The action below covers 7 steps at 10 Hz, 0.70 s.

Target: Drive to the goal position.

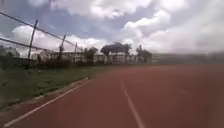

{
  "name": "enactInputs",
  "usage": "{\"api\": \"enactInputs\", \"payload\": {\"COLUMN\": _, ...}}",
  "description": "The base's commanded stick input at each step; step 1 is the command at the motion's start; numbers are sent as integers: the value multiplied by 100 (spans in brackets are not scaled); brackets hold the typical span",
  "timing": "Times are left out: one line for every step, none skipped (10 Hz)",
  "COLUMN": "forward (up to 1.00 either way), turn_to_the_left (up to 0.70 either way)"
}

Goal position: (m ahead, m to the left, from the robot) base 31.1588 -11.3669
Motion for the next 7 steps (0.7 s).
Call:
{"api": "enactInputs", "payload": {"forward": 100, "turn_to_the_left": 0}}
{"api": "enactInputs", "payload": {"forward": 100, "turn_to_the_left": 0}}
{"api": "enactInputs", "payload": {"forward": 100, "turn_to_the_left": 0}}
{"api": "enactInputs", "payload": {"forward": 100, "turn_to_the_left": -8}}
{"api": "enactInputs", "payload": {"forward": 100, "turn_to_the_left": -18}}
{"api": "enactInputs", "payload": {"forward": 100, "turn_to_the_left": -32}}
{"api": "enactInputs", "payload": {"forward": 100, "turn_to_the_left": -34}}
